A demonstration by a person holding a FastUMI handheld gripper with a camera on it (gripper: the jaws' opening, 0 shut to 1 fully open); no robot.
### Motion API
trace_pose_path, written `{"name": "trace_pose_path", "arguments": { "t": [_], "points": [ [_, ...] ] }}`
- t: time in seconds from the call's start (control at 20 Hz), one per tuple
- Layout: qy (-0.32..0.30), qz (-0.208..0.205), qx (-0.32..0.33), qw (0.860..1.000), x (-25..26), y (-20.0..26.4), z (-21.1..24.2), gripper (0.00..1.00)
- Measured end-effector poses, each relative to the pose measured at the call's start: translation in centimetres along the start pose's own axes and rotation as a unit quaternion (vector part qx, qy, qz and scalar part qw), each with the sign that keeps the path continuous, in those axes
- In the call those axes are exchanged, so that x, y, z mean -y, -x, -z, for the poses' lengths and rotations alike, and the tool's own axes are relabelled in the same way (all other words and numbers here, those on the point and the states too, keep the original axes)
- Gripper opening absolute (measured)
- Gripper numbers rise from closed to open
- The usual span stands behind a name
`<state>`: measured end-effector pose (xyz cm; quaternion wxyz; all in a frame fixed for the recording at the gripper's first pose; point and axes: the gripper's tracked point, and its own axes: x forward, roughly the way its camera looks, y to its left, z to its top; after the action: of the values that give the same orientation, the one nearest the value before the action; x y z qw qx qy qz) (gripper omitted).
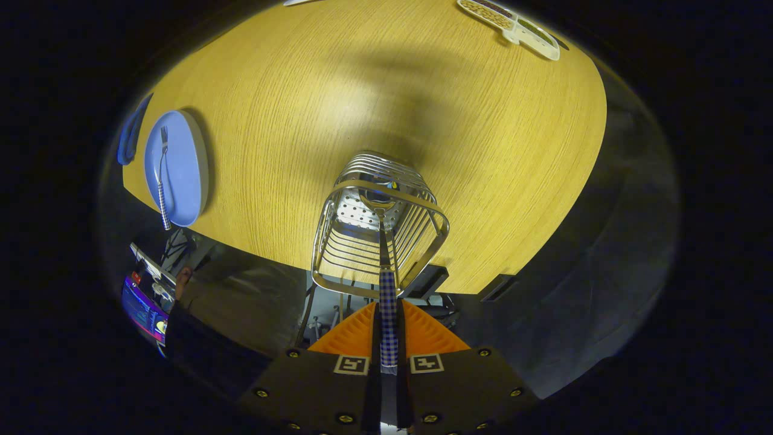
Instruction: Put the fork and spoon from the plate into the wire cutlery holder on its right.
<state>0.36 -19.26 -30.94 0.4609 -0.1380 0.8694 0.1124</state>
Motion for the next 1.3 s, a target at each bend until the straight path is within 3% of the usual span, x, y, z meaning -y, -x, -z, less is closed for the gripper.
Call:
{"name": "trace_pose_path", "arguments": {
  "t": [0.2, 0.3, 0.7, 1.3],
  "points": [
    [-0.009, -0.006, 0.016, 1.000, 0.4, 0.7, 0.4, 0.14],
    [-0.017, -0.011, 0.019, 1.000, 0.5, 0.9, 0.8, 0.24],
    [-0.036, 0.002, 0.078, 0.996, 0.4, 3.8, 1.5, 0.24],
    [0.040, 0.026, 0.145, 0.988, -9.5, 6.3, 2.2, 0.24]
  ]
}}
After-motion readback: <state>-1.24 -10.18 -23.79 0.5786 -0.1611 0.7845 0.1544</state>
